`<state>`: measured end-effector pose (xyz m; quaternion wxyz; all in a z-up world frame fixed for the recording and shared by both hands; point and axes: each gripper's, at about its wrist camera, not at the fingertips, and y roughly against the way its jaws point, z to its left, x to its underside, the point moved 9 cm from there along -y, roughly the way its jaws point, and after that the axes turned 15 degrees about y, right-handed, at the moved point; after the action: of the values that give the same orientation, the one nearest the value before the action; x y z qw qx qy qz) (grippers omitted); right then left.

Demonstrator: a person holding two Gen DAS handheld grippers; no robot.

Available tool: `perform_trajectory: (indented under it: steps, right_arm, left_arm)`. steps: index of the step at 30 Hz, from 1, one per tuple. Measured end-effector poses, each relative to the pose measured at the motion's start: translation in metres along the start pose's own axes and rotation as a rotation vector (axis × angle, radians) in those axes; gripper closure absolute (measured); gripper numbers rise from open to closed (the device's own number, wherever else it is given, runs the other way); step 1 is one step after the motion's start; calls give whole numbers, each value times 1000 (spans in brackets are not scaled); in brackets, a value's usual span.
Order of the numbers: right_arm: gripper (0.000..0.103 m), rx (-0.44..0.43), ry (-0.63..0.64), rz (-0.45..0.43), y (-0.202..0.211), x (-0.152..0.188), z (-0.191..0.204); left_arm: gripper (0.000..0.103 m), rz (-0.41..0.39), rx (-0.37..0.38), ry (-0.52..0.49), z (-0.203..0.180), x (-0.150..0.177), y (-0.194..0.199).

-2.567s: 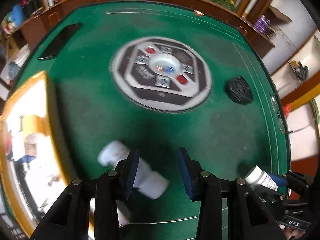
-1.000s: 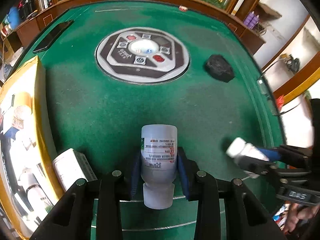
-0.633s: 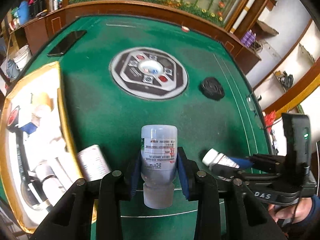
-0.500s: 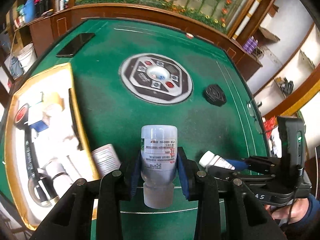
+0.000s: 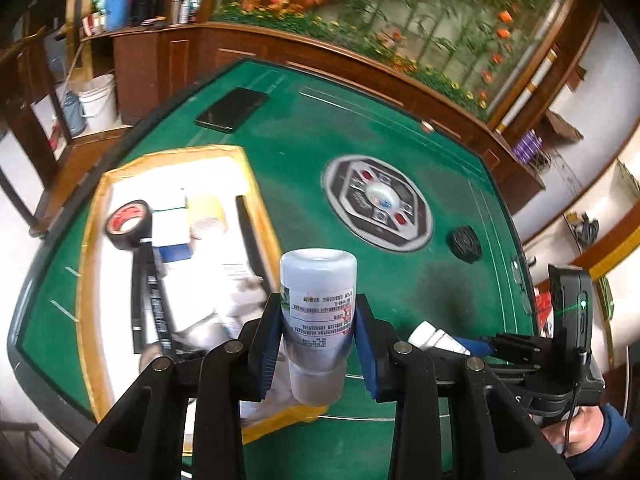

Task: Organize rigid objects
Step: 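Carry both white bottles over the white tray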

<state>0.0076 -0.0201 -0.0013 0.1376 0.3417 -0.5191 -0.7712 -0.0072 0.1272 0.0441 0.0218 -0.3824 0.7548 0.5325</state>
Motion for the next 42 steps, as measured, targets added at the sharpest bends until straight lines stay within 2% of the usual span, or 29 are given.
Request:
perform_trajectory:
  steps: [10,21,32,42]
  right_arm:
    - [68,-12,47,3,-7,-22,26]
    - [68,-38,79,-14,-17,-58,60]
    - [68,-39,136,-40,-35,-125,98]
    - [68,-12,100,-9,-85,-201,104]
  left_arm:
    - [67,-38,-34,80,48,-16,17]
    - [67,-31,-95,124,102,-23,17]
    - [67,7,-144,126,139,-31,-10]
    - [67,21,-182,92,154,-41,-35]
